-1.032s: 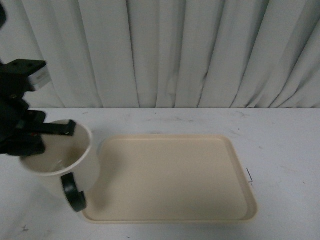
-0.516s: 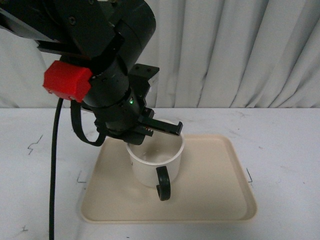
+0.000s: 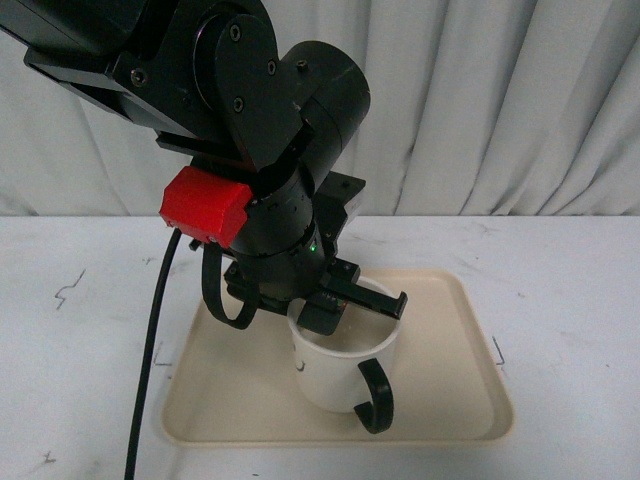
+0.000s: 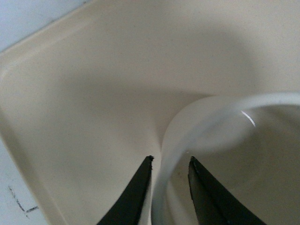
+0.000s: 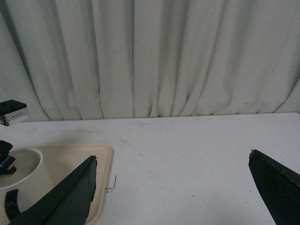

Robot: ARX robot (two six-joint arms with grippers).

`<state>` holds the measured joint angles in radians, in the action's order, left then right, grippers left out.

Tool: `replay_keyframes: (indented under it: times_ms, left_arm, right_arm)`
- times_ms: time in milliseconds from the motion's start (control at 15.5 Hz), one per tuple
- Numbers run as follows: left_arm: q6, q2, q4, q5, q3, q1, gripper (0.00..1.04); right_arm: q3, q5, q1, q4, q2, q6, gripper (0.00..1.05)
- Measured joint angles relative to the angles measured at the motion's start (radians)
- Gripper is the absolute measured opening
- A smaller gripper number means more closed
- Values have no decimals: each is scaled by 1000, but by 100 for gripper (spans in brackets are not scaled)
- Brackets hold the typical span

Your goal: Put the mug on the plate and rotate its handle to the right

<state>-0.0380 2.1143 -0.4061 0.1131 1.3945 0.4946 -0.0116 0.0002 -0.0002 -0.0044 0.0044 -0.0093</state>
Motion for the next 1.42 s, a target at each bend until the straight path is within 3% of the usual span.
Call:
replay_keyframes:
  times_ms: [129,387,452,516,581,710,774,903,968,1419]
  left_arm:
    - [2,-16,39,-3,-17,-7,43]
    - [77,-220,279,46,-177,-26,88]
    - [79,-217,524,119,-235,-29,90]
    - [64,-212,844,236,-369,-41,79]
    - [58,-229,1119,272,-586,-68,66]
    - [45,-363,1488,236,-835,-163,43]
    - [43,-467,1585,216,-887,-198,32]
    - [42,-589,1588,146,-1025,-235,8]
    - [42,-607,1558,116,-1098,-257,2]
    - [41,-1011,1402,-1,-1301,-387,2]
  right_arm:
    - [0,0,0,0,0,0,98]
    - [0,0,0,0,0,0,98]
    - [0,0,0,0,0,0,98]
    - [0,-1,0,2,0,0,98]
    - [0,2,-1,-1,0,0,98]
    - [0,2,0,1,0,0,98]
    - [0,1,0,1,0,1,98]
    - [0,1,0,1,0,0,98]
    - [0,1,0,0,0,1,98]
    - [0,1,0,0,0,0,98]
